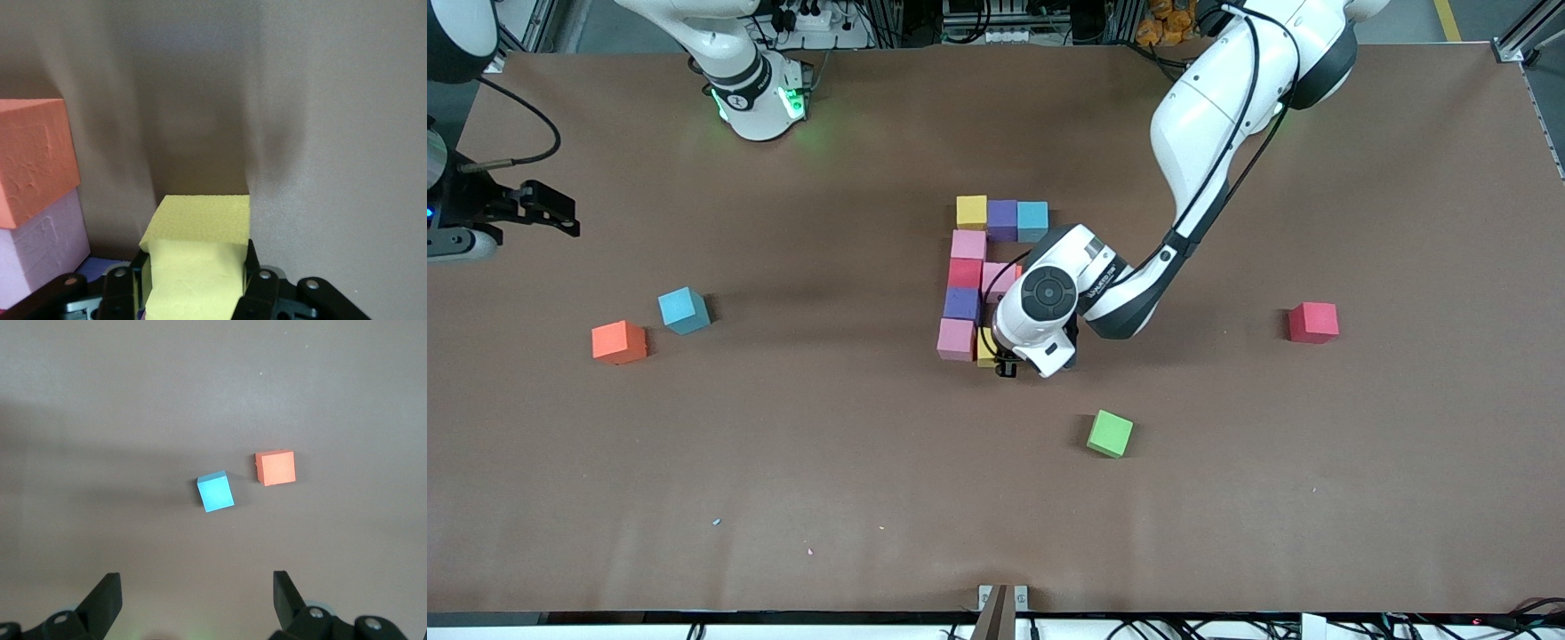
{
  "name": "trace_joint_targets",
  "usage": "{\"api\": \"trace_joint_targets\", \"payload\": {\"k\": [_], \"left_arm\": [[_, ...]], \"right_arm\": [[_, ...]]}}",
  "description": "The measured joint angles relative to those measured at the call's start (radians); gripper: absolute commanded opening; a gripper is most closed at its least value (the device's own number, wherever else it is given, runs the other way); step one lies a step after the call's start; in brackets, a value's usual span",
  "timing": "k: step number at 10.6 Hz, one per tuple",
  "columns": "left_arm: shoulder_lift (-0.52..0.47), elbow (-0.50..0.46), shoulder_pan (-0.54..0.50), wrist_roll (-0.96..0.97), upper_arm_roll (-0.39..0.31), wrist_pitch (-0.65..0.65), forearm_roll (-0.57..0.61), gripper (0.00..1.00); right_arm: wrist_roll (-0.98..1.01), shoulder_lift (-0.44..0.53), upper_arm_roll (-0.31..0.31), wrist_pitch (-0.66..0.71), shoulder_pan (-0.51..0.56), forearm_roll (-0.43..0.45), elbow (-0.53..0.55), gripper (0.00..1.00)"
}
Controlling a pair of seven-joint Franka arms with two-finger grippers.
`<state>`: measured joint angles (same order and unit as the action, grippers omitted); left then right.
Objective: Arrange 11 blocks into digit 3
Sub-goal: 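Lower the yellow block onto the pink block and open the left gripper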
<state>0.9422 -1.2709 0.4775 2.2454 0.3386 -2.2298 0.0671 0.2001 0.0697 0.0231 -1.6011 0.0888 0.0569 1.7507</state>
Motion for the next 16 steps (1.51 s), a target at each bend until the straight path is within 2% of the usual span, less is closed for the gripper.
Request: {"api": "trace_joint_targets", "payload": {"k": [4, 5, 6, 12, 16], "left_arm": [[0.001, 0.0, 0.008, 0.0, -0.004, -0.004, 0.0, 0.2], [0.001, 0.001, 0.009, 0.0, -0.004, -0.004, 0.0, 0.42], [0.001, 0.001, 0.009, 0.0, -0.005, -0.004, 0.0, 0.99], [-0.003, 0.016, 0.029, -0.002, -0.011, -0.006, 0.032, 1.0], [-0.069, 0.028, 0.022, -0.026, -0.016, 0.053, 0.034, 1.0]], "right_arm": [[-0.001, 0.006, -0.008, 0.001, 0.015, -0.065, 0.0, 1.0], [-0.001, 0.006, -0.008, 0.005, 0.016, -0.071, 0.0, 1.0], [-0.001, 0.006, -0.007, 0.007, 0.016, -0.075, 0.0, 1.0], [-0.001, 0.006, 0.008, 0.007, 0.012, -0.077, 0.002, 1.0], [-0.001, 0.006, 0.008, 0.007, 0.012, -0.078, 0.004, 1.0]]}}
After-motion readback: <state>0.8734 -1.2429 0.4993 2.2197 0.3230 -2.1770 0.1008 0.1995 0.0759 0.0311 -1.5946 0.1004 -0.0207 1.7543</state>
